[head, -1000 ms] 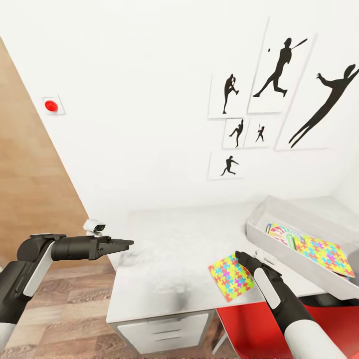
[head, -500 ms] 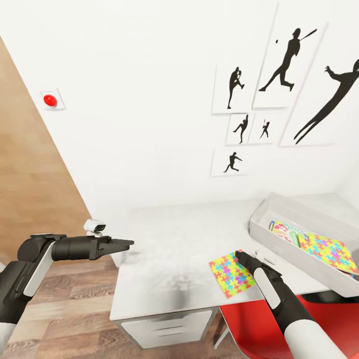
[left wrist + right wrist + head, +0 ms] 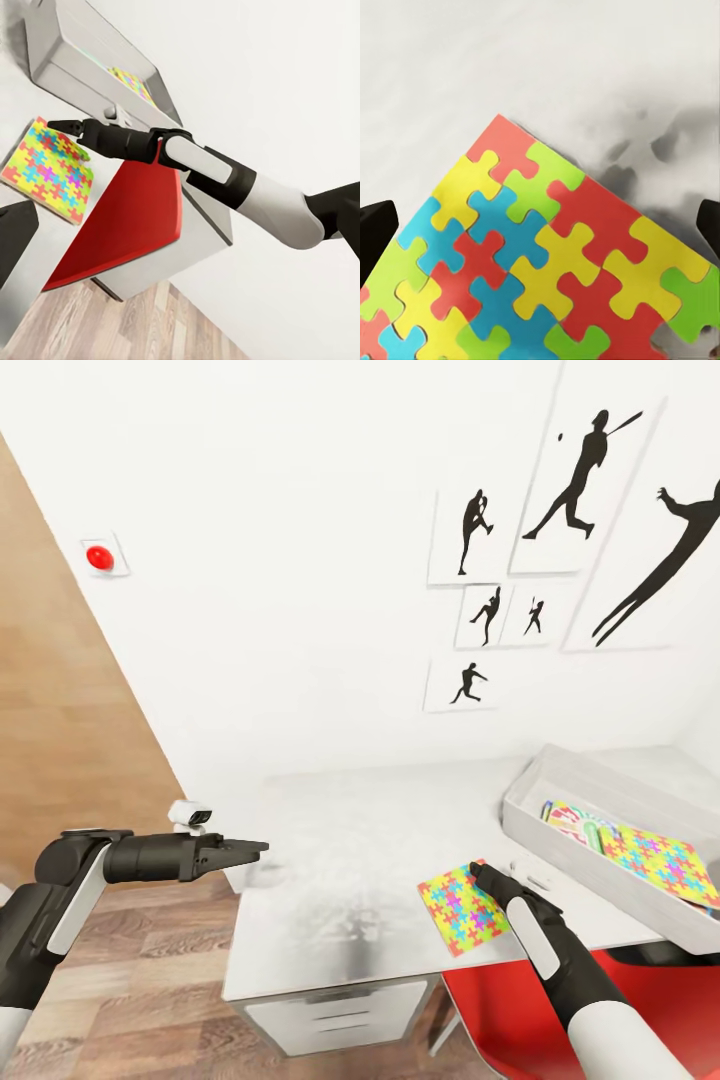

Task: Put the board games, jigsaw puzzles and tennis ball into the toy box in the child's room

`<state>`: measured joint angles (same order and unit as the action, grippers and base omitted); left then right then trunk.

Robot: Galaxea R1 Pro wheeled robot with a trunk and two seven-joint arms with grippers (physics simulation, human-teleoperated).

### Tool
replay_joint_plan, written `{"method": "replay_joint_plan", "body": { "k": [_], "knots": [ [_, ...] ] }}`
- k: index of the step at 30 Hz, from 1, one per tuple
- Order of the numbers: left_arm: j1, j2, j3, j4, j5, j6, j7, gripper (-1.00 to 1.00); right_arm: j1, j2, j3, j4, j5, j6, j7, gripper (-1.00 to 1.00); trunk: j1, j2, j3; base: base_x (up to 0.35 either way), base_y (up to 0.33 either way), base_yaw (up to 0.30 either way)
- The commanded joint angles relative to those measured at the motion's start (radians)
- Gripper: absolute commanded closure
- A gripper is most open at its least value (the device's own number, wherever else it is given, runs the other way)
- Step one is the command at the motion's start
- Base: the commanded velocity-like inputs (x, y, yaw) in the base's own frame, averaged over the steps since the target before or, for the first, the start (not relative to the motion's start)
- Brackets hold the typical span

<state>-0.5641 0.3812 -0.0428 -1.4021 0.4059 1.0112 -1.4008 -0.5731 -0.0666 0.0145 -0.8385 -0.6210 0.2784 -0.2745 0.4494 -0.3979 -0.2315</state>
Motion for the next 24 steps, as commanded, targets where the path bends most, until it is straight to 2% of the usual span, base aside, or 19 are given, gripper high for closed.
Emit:
{"method": "replay_joint_plan", "body": {
  "k": [1,14,24],
  "knots": [
    [-0.001,0.001,-0.002,0.0,0.004,0.01,-0.001,-1.0,-0.001,0.0,0.002,-0.002,-0.007,0.004,-0.007,-1.0,0.001,-0.002,-0.002,0.0,0.114,0.0],
    [-0.001,0.002,-0.002,0.0,0.004,0.01,-0.001,-1.0,-0.001,0.002,0.006,-0.002,-0.007,0.004,-0.006,-1.0,0.001,-0.002,-0.002,-0.018,0.047,0.0],
    [-0.001,0.002,-0.002,0.0,0.004,0.01,-0.001,-1.0,-0.001,0.003,0.007,-0.002,-0.007,0.004,-0.006,-1.0,0.001,-0.002,-0.002,-0.203,0.153,0.0]
  ]
}}
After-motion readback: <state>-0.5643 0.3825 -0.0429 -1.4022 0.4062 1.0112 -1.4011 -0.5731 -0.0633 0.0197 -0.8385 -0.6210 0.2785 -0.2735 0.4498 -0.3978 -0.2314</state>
